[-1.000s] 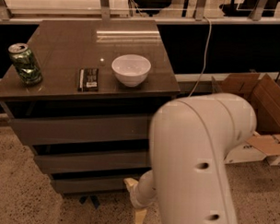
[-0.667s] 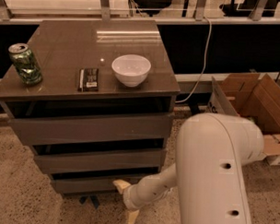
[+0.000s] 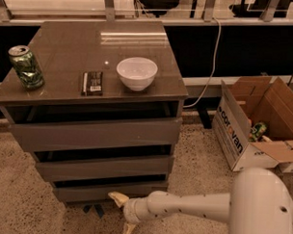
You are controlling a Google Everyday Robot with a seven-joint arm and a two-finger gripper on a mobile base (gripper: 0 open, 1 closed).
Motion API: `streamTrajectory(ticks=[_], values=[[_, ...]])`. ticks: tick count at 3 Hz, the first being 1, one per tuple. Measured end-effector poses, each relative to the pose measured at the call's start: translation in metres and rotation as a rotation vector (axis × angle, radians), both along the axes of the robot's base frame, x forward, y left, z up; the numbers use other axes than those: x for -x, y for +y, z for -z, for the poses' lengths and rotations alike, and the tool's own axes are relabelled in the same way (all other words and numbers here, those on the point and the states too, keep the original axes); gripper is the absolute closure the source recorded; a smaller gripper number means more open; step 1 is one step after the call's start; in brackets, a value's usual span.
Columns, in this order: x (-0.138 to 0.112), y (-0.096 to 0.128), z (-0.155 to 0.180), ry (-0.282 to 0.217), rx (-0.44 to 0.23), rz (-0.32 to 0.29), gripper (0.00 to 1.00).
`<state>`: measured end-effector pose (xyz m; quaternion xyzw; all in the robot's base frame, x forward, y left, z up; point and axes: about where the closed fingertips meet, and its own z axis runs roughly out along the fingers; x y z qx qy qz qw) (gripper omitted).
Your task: Open bottom drawer
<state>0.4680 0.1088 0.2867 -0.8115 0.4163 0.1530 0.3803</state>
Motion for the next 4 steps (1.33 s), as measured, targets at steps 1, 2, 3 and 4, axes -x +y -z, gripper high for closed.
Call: streamTrajectory(ticks=[1,2,3,4], values=[[0.004,-0.014,0.017,0.015,-0.085,0.063,0.00],[0.002,-0.014,0.018,0.029,-0.081,0.080,0.00],[-0.005,-0.022,0.026,0.045,-0.015,0.155,0.00],[-0.018,-0.052,0.042,0.067,0.065,0.296,0.00]])
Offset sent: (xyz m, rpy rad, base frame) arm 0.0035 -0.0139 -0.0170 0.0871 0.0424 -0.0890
